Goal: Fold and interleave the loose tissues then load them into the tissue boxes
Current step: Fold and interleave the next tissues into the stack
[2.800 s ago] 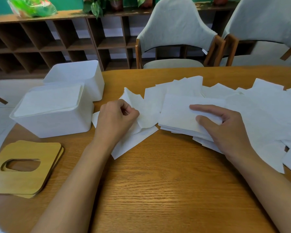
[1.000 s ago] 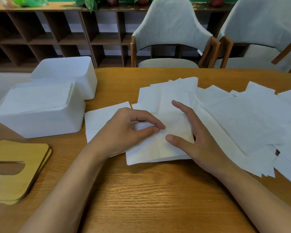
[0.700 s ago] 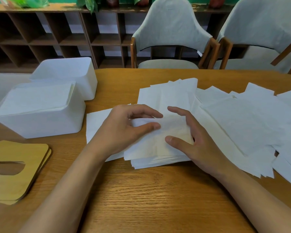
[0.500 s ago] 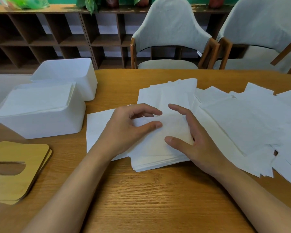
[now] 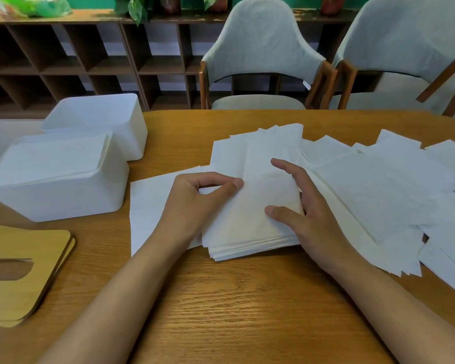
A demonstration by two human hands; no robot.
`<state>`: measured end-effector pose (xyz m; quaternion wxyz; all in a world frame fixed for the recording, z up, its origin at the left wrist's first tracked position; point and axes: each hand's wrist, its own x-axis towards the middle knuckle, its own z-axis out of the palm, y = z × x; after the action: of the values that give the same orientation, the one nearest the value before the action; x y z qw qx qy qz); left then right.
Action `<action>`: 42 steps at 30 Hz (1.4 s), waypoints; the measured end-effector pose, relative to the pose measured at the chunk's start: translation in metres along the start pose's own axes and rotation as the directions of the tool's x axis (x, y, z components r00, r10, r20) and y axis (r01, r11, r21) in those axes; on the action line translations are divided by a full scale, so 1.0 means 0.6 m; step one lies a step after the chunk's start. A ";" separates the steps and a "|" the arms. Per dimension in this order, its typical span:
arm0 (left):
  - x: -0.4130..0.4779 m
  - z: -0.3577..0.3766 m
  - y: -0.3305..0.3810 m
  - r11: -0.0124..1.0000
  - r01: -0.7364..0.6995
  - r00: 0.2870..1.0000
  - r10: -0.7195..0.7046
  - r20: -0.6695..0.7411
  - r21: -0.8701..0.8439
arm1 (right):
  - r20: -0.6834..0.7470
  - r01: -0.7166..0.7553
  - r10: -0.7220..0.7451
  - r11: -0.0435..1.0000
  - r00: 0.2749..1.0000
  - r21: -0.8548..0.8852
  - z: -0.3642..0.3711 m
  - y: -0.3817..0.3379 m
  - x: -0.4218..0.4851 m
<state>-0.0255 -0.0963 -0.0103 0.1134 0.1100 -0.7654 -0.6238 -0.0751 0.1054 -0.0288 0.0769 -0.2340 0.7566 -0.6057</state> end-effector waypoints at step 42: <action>-0.007 0.011 -0.013 0.952 -0.303 0.953 0.302 0.025 0.036 | -0.086 0.121 -0.138 0.976 0.987 -0.179 -0.012 0.000 0.001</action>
<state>-0.0231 -0.0904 -0.0196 0.1980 -0.0121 -0.7865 -0.5849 -0.0785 0.1114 -0.0271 -0.0206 -0.2589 0.7924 -0.5519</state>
